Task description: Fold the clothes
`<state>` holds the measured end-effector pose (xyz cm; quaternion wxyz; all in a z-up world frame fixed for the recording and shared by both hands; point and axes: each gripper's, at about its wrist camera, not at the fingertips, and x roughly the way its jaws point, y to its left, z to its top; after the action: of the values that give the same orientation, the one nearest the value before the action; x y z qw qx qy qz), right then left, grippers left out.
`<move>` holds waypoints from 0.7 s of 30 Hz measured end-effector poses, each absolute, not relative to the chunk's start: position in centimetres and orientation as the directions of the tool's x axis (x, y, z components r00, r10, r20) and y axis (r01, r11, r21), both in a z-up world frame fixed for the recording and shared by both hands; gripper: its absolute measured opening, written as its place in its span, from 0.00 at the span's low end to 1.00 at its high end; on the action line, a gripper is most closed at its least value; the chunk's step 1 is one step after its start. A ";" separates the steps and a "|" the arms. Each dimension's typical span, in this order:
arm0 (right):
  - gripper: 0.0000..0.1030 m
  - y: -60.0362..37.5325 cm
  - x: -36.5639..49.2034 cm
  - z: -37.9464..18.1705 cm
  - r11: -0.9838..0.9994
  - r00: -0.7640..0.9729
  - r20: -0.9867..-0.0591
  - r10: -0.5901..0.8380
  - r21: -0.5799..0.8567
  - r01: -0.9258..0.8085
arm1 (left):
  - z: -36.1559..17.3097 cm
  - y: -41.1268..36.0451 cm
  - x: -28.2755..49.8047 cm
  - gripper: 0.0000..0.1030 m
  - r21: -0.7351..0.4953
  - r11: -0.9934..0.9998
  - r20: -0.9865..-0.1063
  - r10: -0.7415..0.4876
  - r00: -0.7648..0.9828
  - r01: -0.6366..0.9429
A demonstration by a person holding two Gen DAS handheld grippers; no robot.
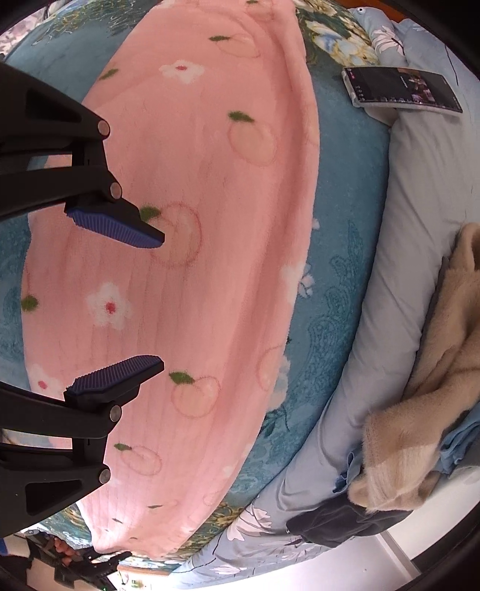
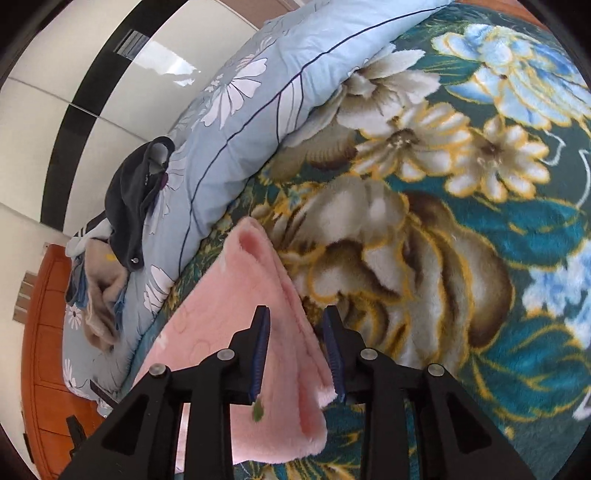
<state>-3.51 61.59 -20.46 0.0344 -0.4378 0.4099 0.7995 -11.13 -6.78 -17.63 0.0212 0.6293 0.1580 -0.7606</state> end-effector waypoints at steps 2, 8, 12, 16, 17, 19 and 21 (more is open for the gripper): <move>0.36 62.0 -4.7 -21.1 -0.669 -0.581 -0.730 -0.361 0.637 -0.383 | -17.9 -6.4 -11.3 0.63 -0.197 -0.955 -0.968 0.153 -0.198 0.222; 0.36 61.8 -7.5 -22.5 -0.661 -0.532 -0.687 -0.495 0.695 -0.284 | -18.6 -5.6 -11.5 0.63 -0.176 -0.962 -0.976 0.142 -0.167 0.210; 0.20 60.3 -8.7 -22.8 -0.687 -0.505 -0.691 -0.517 0.687 -0.238 | -18.9 -5.4 -11.5 0.63 -0.172 -0.964 -0.977 0.141 -0.158 0.203; 0.14 59.6 -8.2 -21.4 -0.691 -0.550 -0.690 -0.470 0.676 -0.257 | -18.5 -5.6 -11.6 0.63 -0.186 -0.962 -0.974 0.154 -0.166 0.201; 0.13 59.3 -8.1 -20.8 -0.697 -0.556 -0.695 -0.455 0.667 -0.264 | -18.5 -5.8 -11.5 0.63 -0.193 -0.960 -0.973 0.160 -0.168 0.205; 0.13 58.4 -7.8 -19.0 -0.720 -0.561 -0.712 -0.423 0.640 -0.269 | -18.4 -6.2 -11.3 0.63 -0.209 -0.953 -0.970 0.173 -0.173 0.218; 0.12 57.1 -7.7 -16.6 -0.743 -0.559 -0.727 -0.398 0.613 -0.268 | -18.3 -6.6 -10.8 0.63 -0.228 -0.946 -0.965 0.189 -0.180 0.232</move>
<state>-7.71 57.10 -16.65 -0.0400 -0.4676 0.3560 0.8081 -10.82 -6.61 -18.27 0.0145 0.6401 0.1644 -0.7503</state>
